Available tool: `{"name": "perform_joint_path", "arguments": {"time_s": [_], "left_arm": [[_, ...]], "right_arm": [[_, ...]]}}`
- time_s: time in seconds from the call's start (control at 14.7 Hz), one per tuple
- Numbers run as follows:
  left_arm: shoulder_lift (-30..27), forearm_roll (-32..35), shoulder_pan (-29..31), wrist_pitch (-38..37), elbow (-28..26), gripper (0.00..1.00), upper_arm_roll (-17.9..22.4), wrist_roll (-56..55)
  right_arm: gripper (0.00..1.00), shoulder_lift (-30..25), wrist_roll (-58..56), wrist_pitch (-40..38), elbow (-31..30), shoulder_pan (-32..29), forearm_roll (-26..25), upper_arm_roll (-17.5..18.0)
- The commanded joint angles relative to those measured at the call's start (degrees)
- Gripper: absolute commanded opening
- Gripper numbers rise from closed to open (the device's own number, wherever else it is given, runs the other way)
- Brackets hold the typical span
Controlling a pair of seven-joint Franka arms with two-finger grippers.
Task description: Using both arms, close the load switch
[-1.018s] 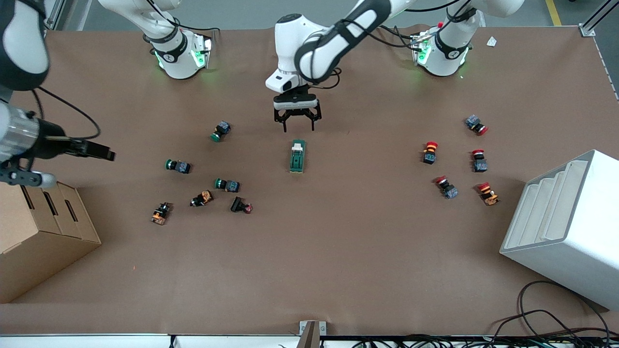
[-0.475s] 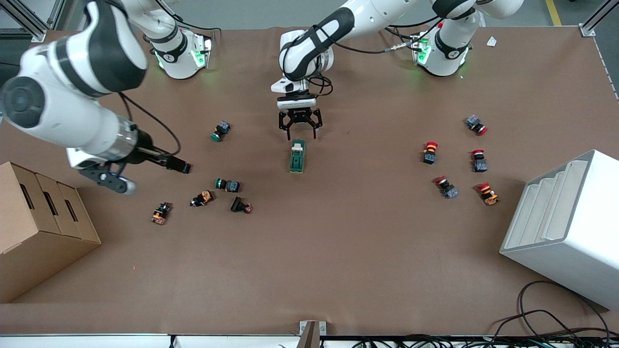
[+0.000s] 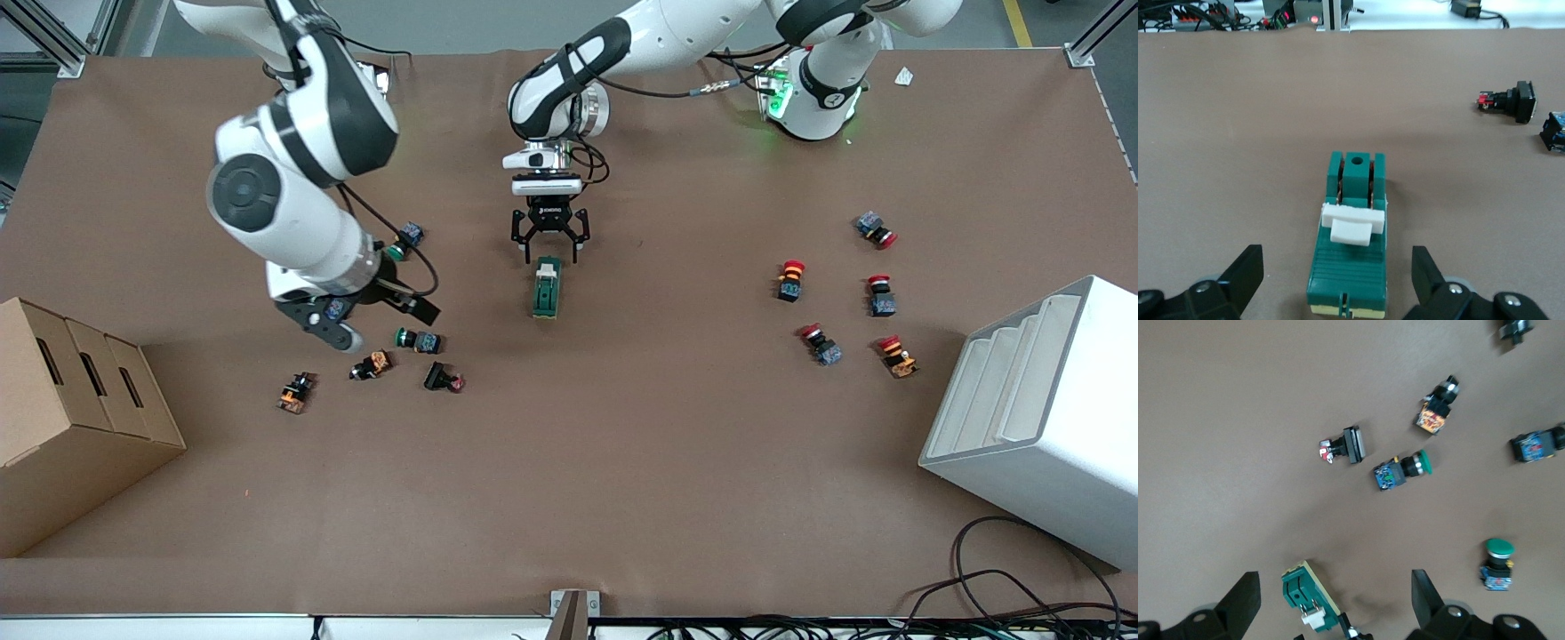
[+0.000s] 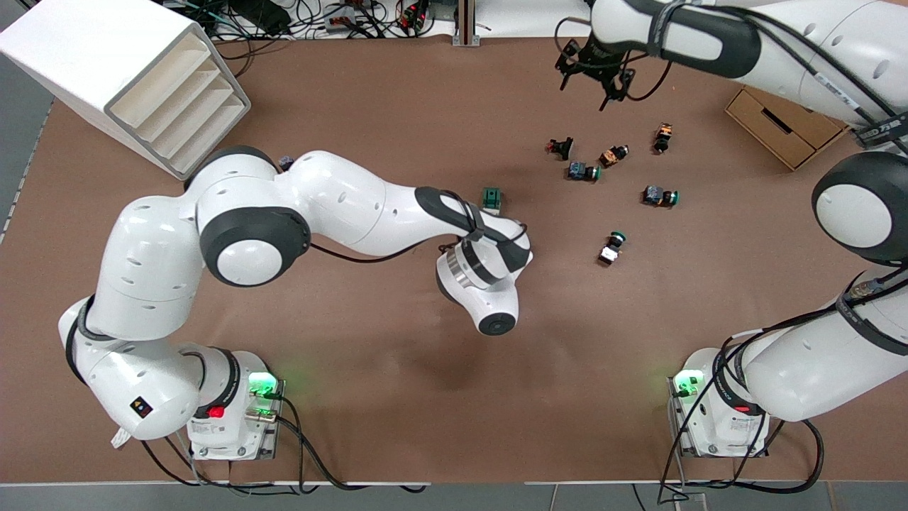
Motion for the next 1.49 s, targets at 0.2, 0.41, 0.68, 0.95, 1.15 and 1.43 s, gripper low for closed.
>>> {"name": "perform_joint_path", "arguments": {"time_s": [0.2, 0.41, 0.68, 0.95, 1.15, 1.43], "left_arm": [[3.2, 7.6, -1.3, -5.5, 0.9, 0.99, 0.8, -5.1], [4.2, 9.6, -1.9, -6.2, 1.4, 0.99, 1.3, -5.1], [5.6, 10.8, -5.0, -7.8, 1.5, 0.99, 4.1, -5.6], [6.7, 10.8, -5.3, -8.3, 1.8, 1.0, 4.5, -6.4], [6.7, 10.8, -5.4, -8.3, 2.0, 1.0, 4.5, -6.4], [6.9, 11.3, -5.5, -8.3, 2.1, 1.0, 4.6, -6.0]], "right_arm": [[1.0, -0.7, 2.7, 12.8, -9.5, 3.8, 8.2, -0.4], [1.0, 2.1, 2.6, 18.1, -10.5, 7.0, 9.3, -0.4], [1.0, 6.4, 2.7, 24.3, -10.6, 11.0, 12.4, -0.4], [1.0, 9.8, 2.8, 30.1, -10.7, 14.0, 16.5, -0.5], [1.0, 11.1, 3.7, 31.7, -10.9, 15.4, 17.0, -0.5], [1.0, 12.6, 4.1, 36.4, -13.2, 17.1, 17.0, -0.5]]}}
